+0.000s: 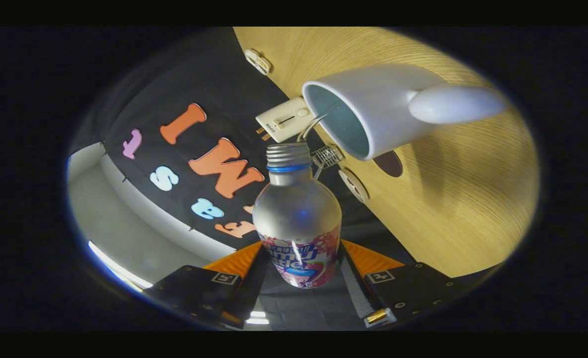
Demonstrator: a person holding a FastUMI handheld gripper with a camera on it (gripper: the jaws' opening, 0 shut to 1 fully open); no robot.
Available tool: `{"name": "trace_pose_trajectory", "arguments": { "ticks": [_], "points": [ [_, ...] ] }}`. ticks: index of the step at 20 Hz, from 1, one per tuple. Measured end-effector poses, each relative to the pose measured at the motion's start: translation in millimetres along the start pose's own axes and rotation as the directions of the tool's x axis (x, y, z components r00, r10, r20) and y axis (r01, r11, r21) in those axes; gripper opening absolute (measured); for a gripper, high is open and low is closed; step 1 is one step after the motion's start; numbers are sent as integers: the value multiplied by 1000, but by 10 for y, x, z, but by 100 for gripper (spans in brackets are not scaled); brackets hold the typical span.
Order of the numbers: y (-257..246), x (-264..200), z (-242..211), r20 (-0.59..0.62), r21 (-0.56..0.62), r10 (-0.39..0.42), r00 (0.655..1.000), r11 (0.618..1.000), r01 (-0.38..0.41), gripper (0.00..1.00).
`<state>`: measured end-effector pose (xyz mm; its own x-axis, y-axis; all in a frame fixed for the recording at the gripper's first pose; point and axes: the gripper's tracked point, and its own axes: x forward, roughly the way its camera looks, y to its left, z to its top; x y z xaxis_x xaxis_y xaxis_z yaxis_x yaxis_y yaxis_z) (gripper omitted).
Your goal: Take the bottle from table, then pour the juice into the cup, finally place the bottle on the coaster
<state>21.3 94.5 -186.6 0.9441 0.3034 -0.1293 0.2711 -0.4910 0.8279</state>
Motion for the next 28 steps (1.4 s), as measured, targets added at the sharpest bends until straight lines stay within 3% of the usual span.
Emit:
{"name": "trace_pose_trajectory", "arguments": {
  "ticks": [7,28],
  "points": [
    [104,3,13,14,42,47,999,998,-48,77],
    [211,5,-31,-8,111,88,996,990,-87,77]
  ]
}}
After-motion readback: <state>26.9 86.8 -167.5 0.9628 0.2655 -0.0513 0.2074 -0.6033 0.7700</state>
